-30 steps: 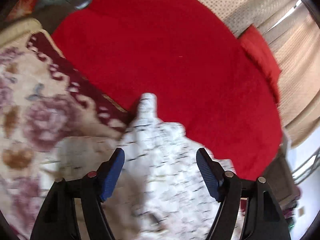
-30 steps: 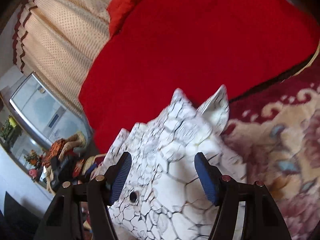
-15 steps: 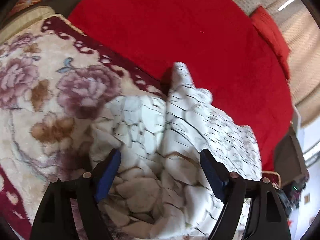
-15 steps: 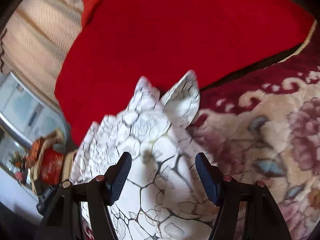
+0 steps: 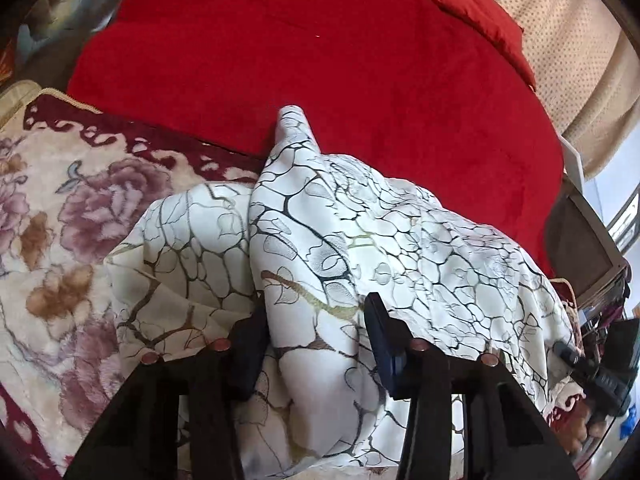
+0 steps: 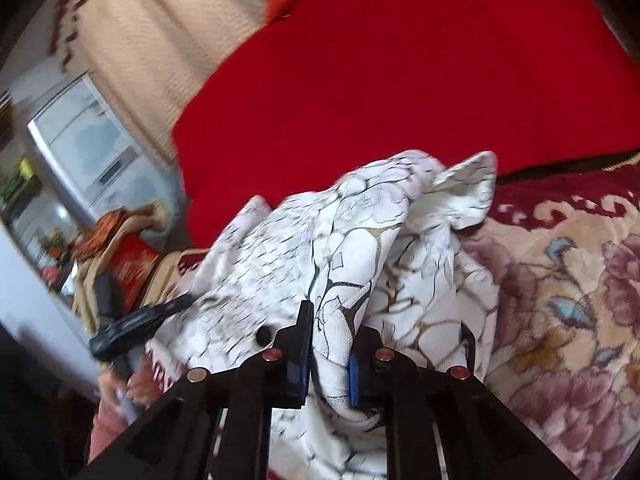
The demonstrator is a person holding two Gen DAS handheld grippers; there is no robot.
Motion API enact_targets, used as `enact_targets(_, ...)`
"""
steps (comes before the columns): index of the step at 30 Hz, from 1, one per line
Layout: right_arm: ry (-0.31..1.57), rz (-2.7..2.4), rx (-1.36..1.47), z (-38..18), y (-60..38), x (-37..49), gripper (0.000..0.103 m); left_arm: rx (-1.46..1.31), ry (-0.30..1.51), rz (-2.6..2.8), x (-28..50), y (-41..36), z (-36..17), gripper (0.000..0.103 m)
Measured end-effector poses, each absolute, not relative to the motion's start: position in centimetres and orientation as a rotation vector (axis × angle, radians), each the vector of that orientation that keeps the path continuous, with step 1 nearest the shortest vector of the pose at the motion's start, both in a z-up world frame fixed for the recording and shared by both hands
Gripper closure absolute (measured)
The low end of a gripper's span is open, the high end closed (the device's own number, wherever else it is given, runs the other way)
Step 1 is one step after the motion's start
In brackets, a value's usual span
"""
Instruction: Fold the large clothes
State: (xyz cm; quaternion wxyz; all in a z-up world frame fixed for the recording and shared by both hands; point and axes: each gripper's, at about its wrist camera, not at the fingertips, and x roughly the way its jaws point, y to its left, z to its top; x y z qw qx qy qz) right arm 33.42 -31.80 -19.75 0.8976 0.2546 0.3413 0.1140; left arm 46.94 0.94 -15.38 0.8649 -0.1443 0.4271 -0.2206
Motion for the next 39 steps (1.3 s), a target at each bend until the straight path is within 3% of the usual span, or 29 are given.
enact_targets(1,0.724,0.234,0.525,-20.1,-31.7,33.2,0.088,-0.318,0.901,-0.458,47.1,1.2,-15.6,0.055)
enact_targets(4,0.793,0.198,0.580,-21.7,-32.4,33.3,0.085,-0.405,0.939,-0.470,47.6,1.9,-16.7,0.021)
enact_targets(7,0.792,0.203,0.674,-22.2,-33.5,33.8,0.082,-0.444,0.931,-0.473,48.0,1.9,-17.3,0.021)
enact_targets(8,0.775,0.198,0.681,-22.1,-33.7,33.9,0.069,-0.440,0.924,-0.476,48.1,1.8,-17.2,0.029)
enact_targets(9,0.765,0.186,0.681,-22.1,-34.0,34.0,0.048,-0.439,0.917,-0.466,48.1,1.8,-17.2,0.042)
enact_targets(10,0.755,0.168,0.686,-22.2,-34.0,34.3,0.039,-0.435,0.916,-0.442,48.2,1.8,-17.1,0.074)
enact_targets(11,0.733,0.158,0.699,-22.4,-34.1,34.4,0.038,-0.442,0.922,-0.444,48.2,1.7,-17.1,0.080)
enact_targets(13,0.750,0.172,0.676,-22.7,-33.7,34.8,0.069,-0.490,0.914,-0.460,48.2,2.3,-17.0,0.092)
enact_targets(14,0.764,0.152,0.644,-22.6,-33.4,34.8,0.084,-0.512,0.910,-0.460,48.1,2.7,-16.9,0.094)
enact_targets(15,0.764,0.141,0.629,-22.5,-33.2,34.5,0.088,-0.533,0.903,-0.462,47.9,3.2,-16.7,0.094)
enact_targets(22,0.633,0.332,0.715,-19.8,-33.6,30.5,0.090,-0.565,0.924,-0.477,44.9,6.7,-16.7,0.095)
enact_targets(26,0.791,0.282,0.691,-22.9,-34.0,30.0,0.091,-0.543,1.026,-0.472,44.6,7.8,-19.4,0.095)
enact_targets(31,0.867,0.299,0.820,-25.2,-36.6,30.4,0.090,-0.474,1.050,-0.496,44.7,7.4,-18.9,0.088)
enact_targets(33,0.867,0.297,0.834,-25.0,-37.1,30.5,0.087,-0.410,1.009,-0.457,44.4,7.1,-17.3,0.078)
enact_targets(35,0.858,0.282,0.830,-24.3,-37.3,30.2,0.085,-0.380,0.952,-0.421,44.0,7.6,-15.6,0.053)
enact_targets(37,0.825,0.264,0.792,-23.3,-37.8,29.5,0.081,-0.409,0.876,-0.422,43.2,8.7,-14.0,0.050)
enact_targets(38,0.793,0.245,0.773,-22.6,-38.1,29.1,0.073,-0.437,0.839,-0.422,42.9,9.3,-13.3,0.049)
enact_targets(39,0.768,0.235,0.769,-22.0,-38.2,28.4,0.057,-0.473,0.797,-0.425,42.5,9.9,-12.7,0.048)
